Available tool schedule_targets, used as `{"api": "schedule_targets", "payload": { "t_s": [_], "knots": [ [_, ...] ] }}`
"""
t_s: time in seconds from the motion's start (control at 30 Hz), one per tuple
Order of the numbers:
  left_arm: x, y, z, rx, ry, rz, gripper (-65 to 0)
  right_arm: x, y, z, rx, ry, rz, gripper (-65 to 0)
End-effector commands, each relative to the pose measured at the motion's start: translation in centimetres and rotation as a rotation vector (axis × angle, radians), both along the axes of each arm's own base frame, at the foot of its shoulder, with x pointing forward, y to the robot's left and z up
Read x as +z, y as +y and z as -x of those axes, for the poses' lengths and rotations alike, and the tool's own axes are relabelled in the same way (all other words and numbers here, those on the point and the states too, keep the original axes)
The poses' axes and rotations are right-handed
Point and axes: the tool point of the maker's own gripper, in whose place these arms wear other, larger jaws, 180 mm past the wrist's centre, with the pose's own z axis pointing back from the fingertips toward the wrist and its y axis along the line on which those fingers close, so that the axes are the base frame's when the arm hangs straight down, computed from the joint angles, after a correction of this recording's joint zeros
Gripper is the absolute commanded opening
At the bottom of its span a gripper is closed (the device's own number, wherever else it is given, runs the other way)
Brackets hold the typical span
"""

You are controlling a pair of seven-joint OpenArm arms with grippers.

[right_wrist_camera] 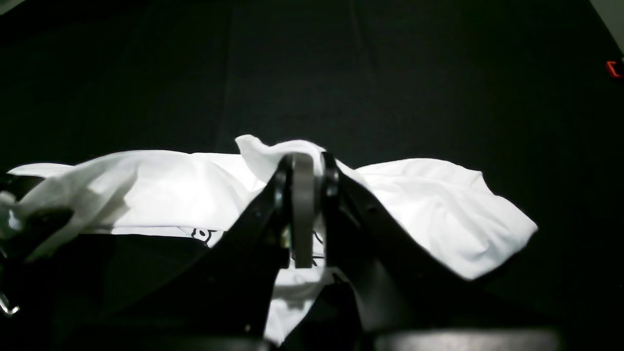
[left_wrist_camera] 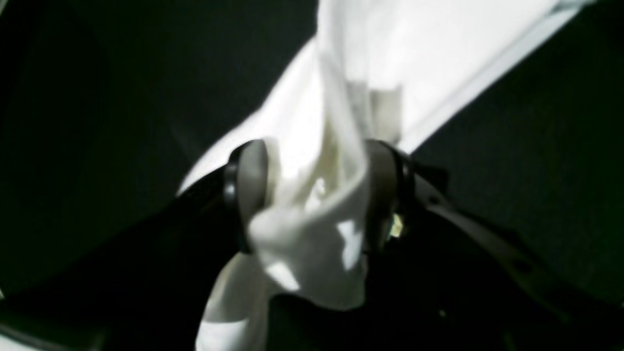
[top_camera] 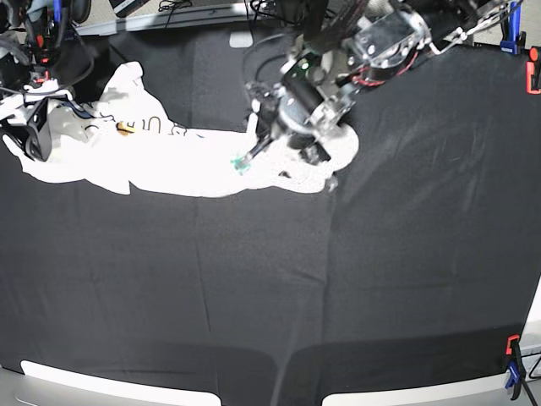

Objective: Layout the t-shirt on the table in an organized manner, then fold the t-shirt properly

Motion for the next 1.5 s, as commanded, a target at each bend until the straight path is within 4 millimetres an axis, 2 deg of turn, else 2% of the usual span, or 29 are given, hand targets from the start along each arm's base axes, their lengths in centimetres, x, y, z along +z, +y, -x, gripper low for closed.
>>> {"api": "schedule_targets", "payload": {
  "t_s": [0.0,0.1,0.23,0.3,0.5,0.73,0.93,1.1,1.2,1.47],
  "knots": [
    [1.5,-0.4,-1.1,0.009,-0.052,0.027,-38.4,1.1,0.2,-0.3,0.018,-0.041,0.014,-65.0],
    [2.6,-0.7,-1.1,0.003,-0.073,0.052,-39.5,1.1,0.2,-0.4,0.018,-0.043,0.014,-65.0],
    [6.3,-1.8,-0.9,-0.017,-0.136,0.143,-39.9,1.1,0.2,-0.4,0.018,-0.043,0.014,-65.0],
    [6.8,-2.0,-0.6,-0.020,-0.136,0.166,-39.9,1.1,0.2,-0.4,0.018,-0.042,0.014,-65.0],
    [4.7,-1.2,1.2,-0.030,-0.077,0.157,-39.9,1.1,0.2,-0.4,0.018,-0.042,0.014,-65.0],
    [5.2,-0.1,0.1,-0.025,-0.154,0.116,-39.8,1.1,0.2,-0.4,0.018,-0.043,0.014,-65.0],
    [4.0,-0.8,1.7,-0.039,-0.043,0.160,-39.8,1.1,0.2,-0.4,0.018,-0.043,0.013,-65.0],
    [3.9,-1.1,1.9,-0.046,-0.026,0.177,-39.8,1.1,0.2,-0.4,0.018,-0.042,0.014,-65.0],
    [3.1,-1.7,3.3,-0.065,0.050,0.201,-39.8,1.1,0.2,-0.4,0.018,-0.043,0.013,-65.0],
    [0.7,-2.2,6.1,-0.090,0.099,0.228,-39.8,1.1,0.2,-0.4,0.018,-0.043,0.013,-65.0]
  ]
}}
